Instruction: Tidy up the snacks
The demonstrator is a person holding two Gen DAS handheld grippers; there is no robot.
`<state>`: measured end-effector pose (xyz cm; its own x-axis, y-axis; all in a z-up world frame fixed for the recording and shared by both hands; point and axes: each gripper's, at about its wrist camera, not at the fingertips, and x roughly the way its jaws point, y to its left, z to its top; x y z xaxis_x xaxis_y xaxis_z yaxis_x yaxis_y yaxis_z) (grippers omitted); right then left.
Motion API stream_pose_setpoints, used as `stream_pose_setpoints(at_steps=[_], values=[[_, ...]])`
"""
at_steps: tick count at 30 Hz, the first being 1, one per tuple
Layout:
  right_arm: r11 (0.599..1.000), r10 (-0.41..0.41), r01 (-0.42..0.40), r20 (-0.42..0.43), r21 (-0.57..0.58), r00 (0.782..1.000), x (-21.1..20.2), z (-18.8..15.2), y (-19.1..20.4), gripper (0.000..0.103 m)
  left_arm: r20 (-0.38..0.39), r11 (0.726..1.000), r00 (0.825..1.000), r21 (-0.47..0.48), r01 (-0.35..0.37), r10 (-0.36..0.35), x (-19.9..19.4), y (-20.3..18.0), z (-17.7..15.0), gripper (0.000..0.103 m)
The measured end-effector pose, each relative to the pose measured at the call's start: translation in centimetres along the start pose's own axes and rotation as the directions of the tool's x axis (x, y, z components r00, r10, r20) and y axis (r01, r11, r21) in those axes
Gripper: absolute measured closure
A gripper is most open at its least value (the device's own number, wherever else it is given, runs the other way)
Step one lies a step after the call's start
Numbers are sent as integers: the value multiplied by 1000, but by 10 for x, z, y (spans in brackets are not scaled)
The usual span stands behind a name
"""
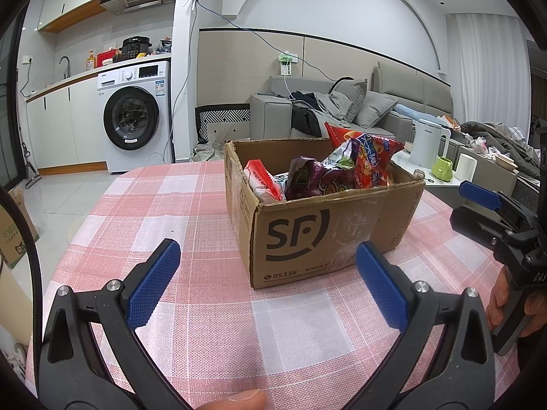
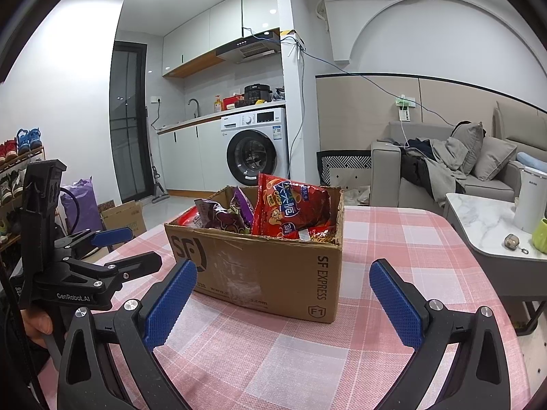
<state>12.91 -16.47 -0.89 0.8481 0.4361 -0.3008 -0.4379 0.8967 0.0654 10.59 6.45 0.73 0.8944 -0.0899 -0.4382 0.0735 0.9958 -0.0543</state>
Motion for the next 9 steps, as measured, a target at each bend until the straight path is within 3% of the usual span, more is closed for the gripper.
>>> stream_pose_setpoints(at_steps=[9], values=[[1000,-1,1,0,0,1000,0,0,0,0,-1,1000,1000,-20,-8,8,-1,1,0,1]])
